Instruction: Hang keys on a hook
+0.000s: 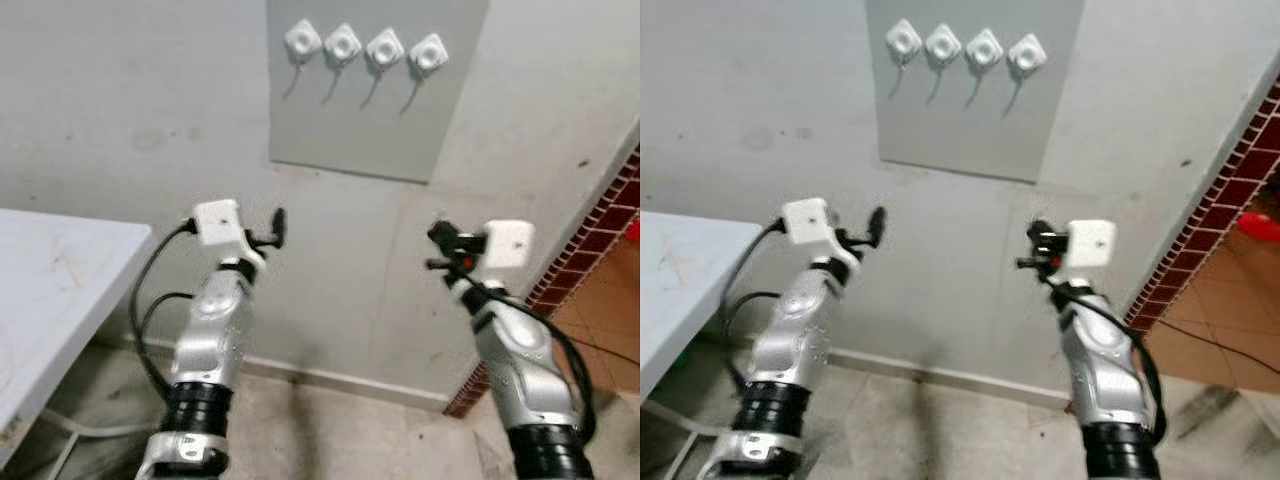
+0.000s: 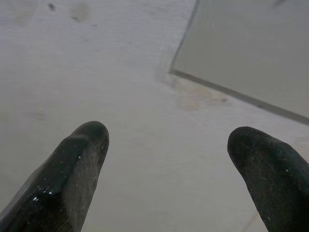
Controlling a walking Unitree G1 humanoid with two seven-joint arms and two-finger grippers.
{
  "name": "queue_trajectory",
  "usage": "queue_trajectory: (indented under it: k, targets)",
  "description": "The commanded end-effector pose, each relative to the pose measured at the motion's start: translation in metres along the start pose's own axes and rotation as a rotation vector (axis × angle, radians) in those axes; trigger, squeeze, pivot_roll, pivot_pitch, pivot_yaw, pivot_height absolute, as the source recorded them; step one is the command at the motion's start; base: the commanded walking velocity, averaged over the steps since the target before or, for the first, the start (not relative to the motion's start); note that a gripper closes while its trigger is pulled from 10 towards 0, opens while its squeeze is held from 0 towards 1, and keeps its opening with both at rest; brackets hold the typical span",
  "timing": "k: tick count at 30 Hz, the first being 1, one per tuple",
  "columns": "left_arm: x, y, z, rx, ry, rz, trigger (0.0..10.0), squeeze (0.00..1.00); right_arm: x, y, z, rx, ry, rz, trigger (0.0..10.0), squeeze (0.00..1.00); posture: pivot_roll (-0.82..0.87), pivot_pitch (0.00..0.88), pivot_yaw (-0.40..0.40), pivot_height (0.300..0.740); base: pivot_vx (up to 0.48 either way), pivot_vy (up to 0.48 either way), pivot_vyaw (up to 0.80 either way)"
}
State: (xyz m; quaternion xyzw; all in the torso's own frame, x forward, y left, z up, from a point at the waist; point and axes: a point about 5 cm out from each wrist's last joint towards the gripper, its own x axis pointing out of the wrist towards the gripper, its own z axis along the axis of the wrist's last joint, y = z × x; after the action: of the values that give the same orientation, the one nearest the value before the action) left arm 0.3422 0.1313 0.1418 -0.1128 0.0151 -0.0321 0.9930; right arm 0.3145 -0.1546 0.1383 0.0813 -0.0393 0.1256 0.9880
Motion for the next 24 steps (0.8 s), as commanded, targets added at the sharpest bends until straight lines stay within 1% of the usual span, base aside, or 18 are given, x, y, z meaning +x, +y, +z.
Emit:
queue_trajectory:
  k: [1, 4, 5, 7, 8, 10, 11, 13, 17, 19, 24]
  targets:
    - [0.004, -0.022, 0.005, 0.055, 0.015, -0.088, 10.0, 0.00, 0.002, -0.003, 0.009, -0.020, -0.020, 0.021, 10.0, 0.00, -0.06, 0.000, -0.046, 0.740, 0.000, 0.000, 0.00]
    - [0.005, -0.029, 0.005, 0.082, 0.029, -0.120, 10.0, 0.00, 0.003, -0.001, 0.009, -0.024, -0.019, 0.037, 10.0, 0.00, -0.05, 0.000, -0.048, 0.740, 0.000, 0.000, 0.00]
    - [0.007, -0.033, 0.006, 0.105, 0.029, -0.131, 10.0, 0.00, 0.005, -0.001, 0.010, -0.030, -0.018, 0.046, 10.0, 0.00, -0.05, 0.000, -0.048, 0.740, 0.000, 0.000, 0.00]
    - [0.008, -0.036, 0.007, 0.107, 0.028, -0.145, 10.0, 0.00, 0.007, -0.001, 0.011, -0.035, -0.019, 0.053, 10.0, 0.00, -0.05, 0.000, -0.048, 0.740, 0.000, 0.000, 0.00]
    - [0.009, -0.041, 0.013, 0.109, 0.001, -0.182, 10.0, 0.00, 0.010, 0.000, 0.013, -0.042, -0.024, 0.062, 10.0, 0.00, -0.05, 0.000, -0.049, 0.740, 0.000, 0.000, 0.00]
    - [0.011, -0.042, 0.015, 0.103, 0.005, -0.181, 10.0, 0.00, 0.011, 0.001, 0.014, -0.042, -0.027, 0.067, 10.0, 0.00, -0.05, 0.000, -0.049, 0.740, 0.000, 0.000, 0.00]
    - [0.011, -0.042, 0.019, 0.098, -0.024, -0.178, 10.0, 0.00, 0.012, 0.002, 0.016, -0.042, -0.032, 0.072, 10.0, 0.00, -0.06, 0.000, -0.048, 0.740, 0.000, 0.000, 0.00]
    - [0.012, -0.041, 0.020, 0.113, -0.036, -0.176, 10.0, 0.00, 0.012, 0.003, 0.016, -0.042, -0.032, 0.072, 10.0, 0.00, -0.06, 0.000, -0.048, 0.740, 0.000, 0.000, 0.00]
    - [0.011, -0.040, 0.019, 0.099, -0.025, -0.162, 10.0, 0.00, 0.011, 0.004, 0.015, -0.039, -0.033, 0.073, 10.0, 0.00, -0.06, 0.000, -0.048, 0.740, 0.065, 0.000, 0.00]
    - [0.011, -0.039, 0.019, 0.106, -0.033, -0.152, 10.0, 0.00, 0.011, 0.004, 0.014, -0.038, -0.030, 0.071, 10.0, 0.00, -0.06, 0.000, -0.048, 0.740, 0.259, 0.000, 0.00]
    - [0.012, -0.037, 0.014, 0.116, -0.002, -0.132, 10.0, 0.00, 0.011, 0.004, 0.013, -0.036, -0.026, 0.069, 10.0, 0.00, -0.06, 0.000, -0.049, 0.740, 0.000, 0.000, 0.00]
